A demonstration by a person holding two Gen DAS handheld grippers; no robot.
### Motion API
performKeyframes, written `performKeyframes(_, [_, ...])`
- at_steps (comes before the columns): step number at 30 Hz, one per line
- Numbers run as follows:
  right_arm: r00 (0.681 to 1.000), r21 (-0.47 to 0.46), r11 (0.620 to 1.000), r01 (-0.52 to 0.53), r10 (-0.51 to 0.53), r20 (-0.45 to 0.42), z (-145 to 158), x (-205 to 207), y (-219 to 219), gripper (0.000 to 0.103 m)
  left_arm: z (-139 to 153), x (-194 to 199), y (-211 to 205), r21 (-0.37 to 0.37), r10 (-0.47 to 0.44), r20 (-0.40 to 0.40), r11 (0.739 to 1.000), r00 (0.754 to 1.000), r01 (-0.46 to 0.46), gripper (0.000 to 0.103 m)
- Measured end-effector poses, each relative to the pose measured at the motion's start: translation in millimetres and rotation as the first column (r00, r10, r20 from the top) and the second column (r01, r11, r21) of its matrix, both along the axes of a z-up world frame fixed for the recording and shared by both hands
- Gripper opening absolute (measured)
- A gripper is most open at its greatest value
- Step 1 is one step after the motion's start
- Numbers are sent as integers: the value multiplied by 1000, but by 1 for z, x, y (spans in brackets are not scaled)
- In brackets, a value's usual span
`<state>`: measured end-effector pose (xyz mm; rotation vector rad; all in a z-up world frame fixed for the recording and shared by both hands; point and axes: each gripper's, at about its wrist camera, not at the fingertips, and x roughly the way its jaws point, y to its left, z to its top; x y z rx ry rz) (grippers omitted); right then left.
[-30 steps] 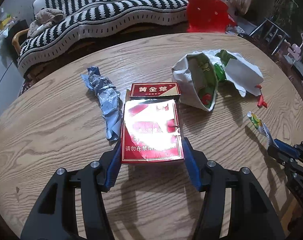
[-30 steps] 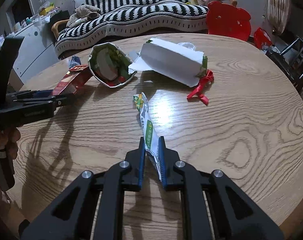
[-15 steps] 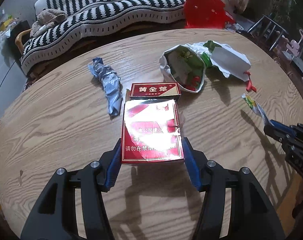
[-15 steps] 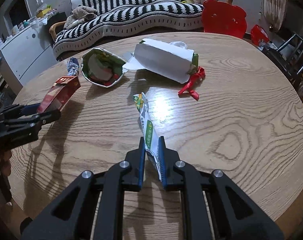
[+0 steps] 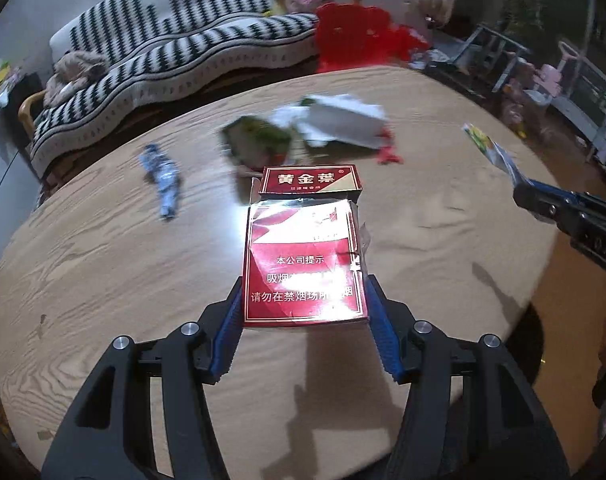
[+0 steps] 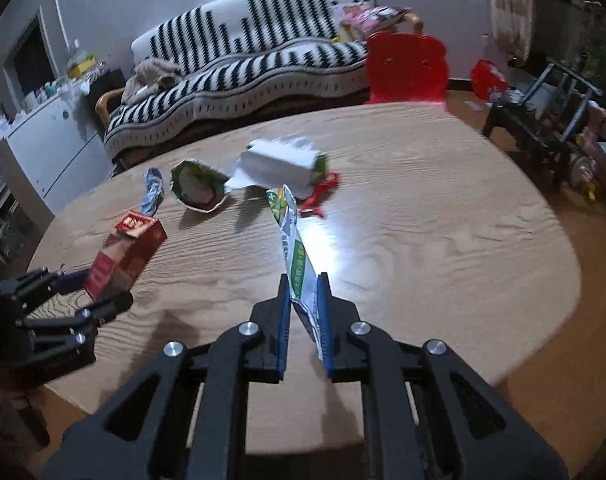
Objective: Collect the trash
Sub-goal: 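Carry the red pack and wrapper strip over the black bin and open both tools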
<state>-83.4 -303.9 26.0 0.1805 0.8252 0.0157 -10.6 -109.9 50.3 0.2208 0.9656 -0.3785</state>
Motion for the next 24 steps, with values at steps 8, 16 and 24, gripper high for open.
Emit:
performKeyframes(8, [990,-1,990,139,-139,-12,1,-98,-73,14,-14,-79,-96,-28,-194,-43,981,980,193,56])
performKeyframes(16, [961,47,963,265,-259,-93,-39,-174,-138,14,-58,-143,-181,-28,-345,-119,939,931,344,56])
performKeyframes(24, [907,151,917,368,-319,-275,-129,-213,-182,14,-131,-165,-228,-8,-378,-274,920,884,391,56])
